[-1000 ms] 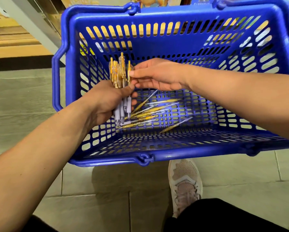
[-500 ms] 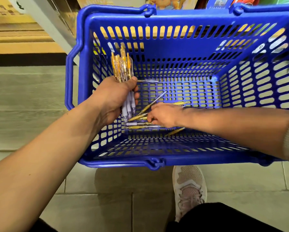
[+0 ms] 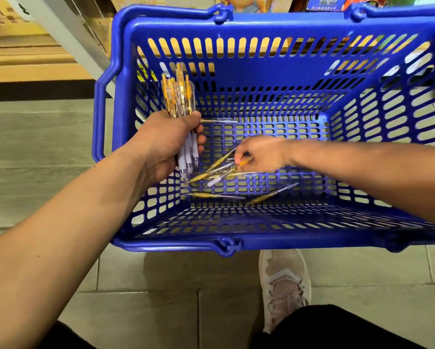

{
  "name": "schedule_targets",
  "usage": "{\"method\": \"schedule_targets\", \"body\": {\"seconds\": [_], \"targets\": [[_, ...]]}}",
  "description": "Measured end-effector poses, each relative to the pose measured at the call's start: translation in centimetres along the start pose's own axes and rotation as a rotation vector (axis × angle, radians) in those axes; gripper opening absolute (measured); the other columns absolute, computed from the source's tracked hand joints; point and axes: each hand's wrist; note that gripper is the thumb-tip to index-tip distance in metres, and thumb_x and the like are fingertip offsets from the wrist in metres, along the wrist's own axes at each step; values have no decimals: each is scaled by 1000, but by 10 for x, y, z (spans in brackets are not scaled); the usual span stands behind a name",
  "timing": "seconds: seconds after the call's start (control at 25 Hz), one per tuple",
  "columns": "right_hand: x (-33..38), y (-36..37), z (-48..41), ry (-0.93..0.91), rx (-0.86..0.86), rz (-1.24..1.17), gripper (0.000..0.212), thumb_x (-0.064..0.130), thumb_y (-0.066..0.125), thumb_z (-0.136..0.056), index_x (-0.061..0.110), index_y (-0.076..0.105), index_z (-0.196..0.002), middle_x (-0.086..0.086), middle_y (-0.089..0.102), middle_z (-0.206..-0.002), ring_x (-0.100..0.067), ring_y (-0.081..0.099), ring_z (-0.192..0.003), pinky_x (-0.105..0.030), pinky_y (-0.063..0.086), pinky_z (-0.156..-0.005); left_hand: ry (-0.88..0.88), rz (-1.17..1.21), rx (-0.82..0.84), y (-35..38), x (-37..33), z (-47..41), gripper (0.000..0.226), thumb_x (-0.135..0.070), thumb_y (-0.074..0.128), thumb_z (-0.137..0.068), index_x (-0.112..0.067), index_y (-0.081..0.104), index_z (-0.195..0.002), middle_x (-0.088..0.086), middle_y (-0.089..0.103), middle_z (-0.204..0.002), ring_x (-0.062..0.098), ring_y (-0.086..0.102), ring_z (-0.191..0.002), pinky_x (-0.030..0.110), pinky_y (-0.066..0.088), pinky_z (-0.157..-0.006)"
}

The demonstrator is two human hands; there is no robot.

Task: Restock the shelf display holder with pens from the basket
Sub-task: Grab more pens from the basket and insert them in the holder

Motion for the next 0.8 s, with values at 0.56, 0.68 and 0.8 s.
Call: {"method": "schedule_targets", "body": {"seconds": [0.56, 0.68, 0.8], "targets": [[-23, -40, 16, 27, -334, -1459, 21, 35, 53, -103, 15, 57, -109, -10, 76, -104, -36, 72, -103, -42, 61, -79, 3, 38, 50, 5, -4, -4, 11, -18, 62, -100, -9, 64, -107, 1, 71, -78, 13, 70, -73, 30, 59, -68], [-10, -32, 18, 44, -283, -1623, 20, 34, 51, -104, 15, 52, -110, -6, 75, -92, -33, 74, -99, -40, 61, -77, 3, 20, 62, 16, -5, -3, 17, -18, 64, -99, -8, 67, -113, 1, 74, -89, 10, 69, -75, 27, 59, -70], [0, -27, 23, 7, -233, -1695, 27, 25, 60, -99, 12, 54, -122, -5, 72, -93, -22, 75, -91, -31, 61, -75, -34, 48, 120, 25, -8, -2, 12, -18, 62, -100, -9, 71, -101, -5, 74, -82, 7, 68, -70, 23, 58, -67]]}}
Point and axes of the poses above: each hand's wrist, its own z-axis away from the middle knuckle, its own y-axis out of the palm, x = y × z
